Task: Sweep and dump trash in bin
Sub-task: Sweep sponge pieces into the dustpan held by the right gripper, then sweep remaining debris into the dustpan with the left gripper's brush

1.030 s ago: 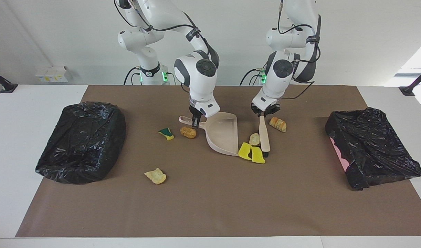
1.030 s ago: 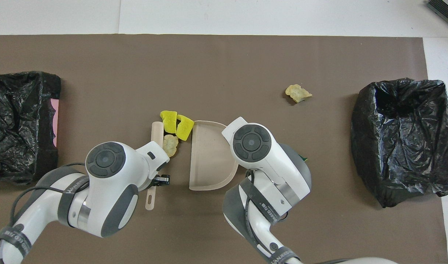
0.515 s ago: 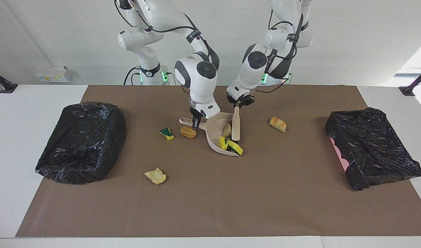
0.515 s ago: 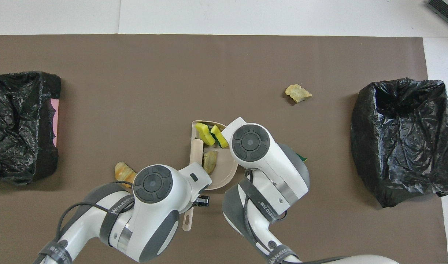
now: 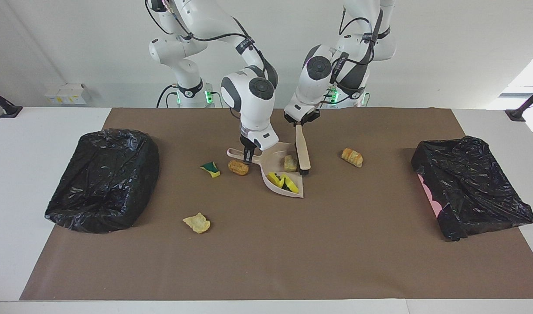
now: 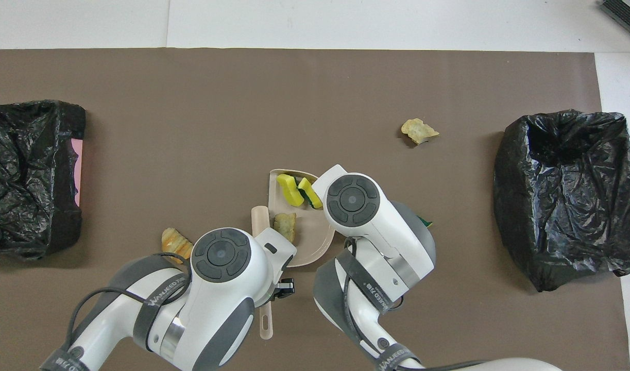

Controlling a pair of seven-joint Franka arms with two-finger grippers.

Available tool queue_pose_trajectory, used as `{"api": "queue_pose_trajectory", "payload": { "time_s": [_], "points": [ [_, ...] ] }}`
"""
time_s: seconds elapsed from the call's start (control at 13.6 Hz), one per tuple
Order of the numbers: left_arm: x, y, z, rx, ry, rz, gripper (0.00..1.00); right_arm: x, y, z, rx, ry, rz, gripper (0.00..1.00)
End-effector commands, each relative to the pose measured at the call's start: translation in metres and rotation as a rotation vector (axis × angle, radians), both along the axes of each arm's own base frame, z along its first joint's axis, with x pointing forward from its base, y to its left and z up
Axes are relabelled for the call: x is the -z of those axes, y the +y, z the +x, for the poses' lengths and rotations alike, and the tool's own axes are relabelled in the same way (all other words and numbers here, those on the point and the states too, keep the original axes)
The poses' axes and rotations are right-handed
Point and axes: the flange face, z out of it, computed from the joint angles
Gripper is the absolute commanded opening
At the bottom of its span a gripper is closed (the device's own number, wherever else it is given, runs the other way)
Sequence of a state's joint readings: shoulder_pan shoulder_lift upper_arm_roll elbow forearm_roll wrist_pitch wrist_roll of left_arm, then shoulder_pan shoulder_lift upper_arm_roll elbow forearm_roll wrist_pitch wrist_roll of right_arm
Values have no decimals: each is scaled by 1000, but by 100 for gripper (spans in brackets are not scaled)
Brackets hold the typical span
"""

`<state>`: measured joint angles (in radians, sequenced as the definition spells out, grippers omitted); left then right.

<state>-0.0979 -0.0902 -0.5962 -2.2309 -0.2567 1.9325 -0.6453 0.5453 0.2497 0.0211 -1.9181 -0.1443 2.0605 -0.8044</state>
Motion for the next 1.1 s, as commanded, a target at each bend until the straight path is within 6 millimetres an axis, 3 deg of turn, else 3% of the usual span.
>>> {"api": "queue_pose_trajectory", "payload": {
  "time_s": [0.0, 0.15, 0.44, 0.59, 0.88, 1.03],
  "points": [
    [-27, 38, 2, -124, 6, 59, 0, -1, -22, 12, -12, 4, 3, 0],
    [-43, 77, 3, -158, 42, 142, 0, -1, -21, 12, -19, 4, 4, 0],
    [-28, 129, -8, -202, 22, 279, 0, -4, -10, 7, -69, -8, 8, 0],
    [-20, 144, -11, -235, -16, 293, 0, -3, -9, 4, -114, 5, 5, 0],
    [18, 154, -17, -330, -38, 306, 0, -5, -9, 2, -160, 15, -2, 0],
    [30, 152, -9, -328, -50, 280, 0, -1, -13, -4, -158, 26, -6, 0]
  ]
}}
